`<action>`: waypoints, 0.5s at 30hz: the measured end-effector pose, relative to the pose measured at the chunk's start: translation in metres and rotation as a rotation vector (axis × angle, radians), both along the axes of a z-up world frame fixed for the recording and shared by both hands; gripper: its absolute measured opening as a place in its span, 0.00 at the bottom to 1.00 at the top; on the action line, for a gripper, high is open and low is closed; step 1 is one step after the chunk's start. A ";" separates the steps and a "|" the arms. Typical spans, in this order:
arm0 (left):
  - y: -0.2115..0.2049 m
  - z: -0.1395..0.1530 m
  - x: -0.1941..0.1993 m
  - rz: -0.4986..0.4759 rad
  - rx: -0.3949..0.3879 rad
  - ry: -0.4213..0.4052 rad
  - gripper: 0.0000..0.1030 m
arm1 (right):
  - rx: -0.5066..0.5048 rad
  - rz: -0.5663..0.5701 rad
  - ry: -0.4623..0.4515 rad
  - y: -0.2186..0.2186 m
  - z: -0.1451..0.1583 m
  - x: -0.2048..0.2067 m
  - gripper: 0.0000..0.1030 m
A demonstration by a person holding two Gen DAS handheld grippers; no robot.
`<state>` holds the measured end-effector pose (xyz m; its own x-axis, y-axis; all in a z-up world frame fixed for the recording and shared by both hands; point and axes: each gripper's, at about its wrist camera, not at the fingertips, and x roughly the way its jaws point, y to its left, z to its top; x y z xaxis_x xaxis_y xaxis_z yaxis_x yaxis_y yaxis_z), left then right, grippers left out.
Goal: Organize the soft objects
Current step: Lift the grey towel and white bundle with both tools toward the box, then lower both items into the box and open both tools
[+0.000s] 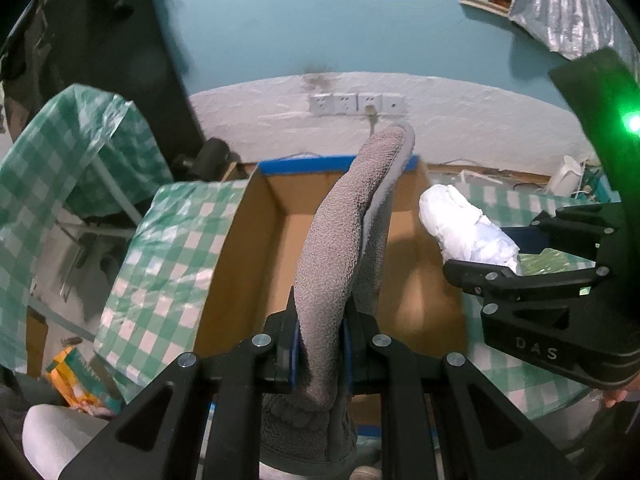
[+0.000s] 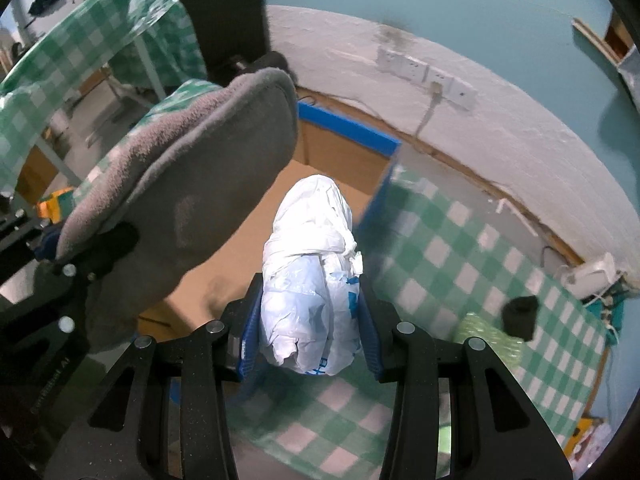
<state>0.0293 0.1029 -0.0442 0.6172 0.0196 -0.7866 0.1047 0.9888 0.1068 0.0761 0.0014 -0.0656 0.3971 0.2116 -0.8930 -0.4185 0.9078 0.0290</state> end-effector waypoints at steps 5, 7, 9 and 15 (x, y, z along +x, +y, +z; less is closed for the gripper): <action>0.014 -0.013 0.002 0.031 0.011 0.033 0.16 | 0.010 0.026 0.028 0.017 -0.010 0.004 0.41; 0.017 -0.017 0.003 0.040 0.011 0.045 0.17 | 0.008 0.033 0.033 0.022 -0.012 0.006 0.41; 0.020 -0.019 0.004 0.046 0.012 0.053 0.19 | 0.005 0.035 0.038 0.025 -0.015 0.006 0.42; 0.025 -0.023 0.008 0.071 0.022 0.057 0.41 | -0.007 0.028 0.037 0.028 -0.018 0.006 0.55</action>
<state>0.0374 0.1280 -0.0667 0.5677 0.0797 -0.8194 0.0407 0.9914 0.1246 0.0817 0.0299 -0.0837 0.3575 0.2164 -0.9085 -0.4428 0.8957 0.0391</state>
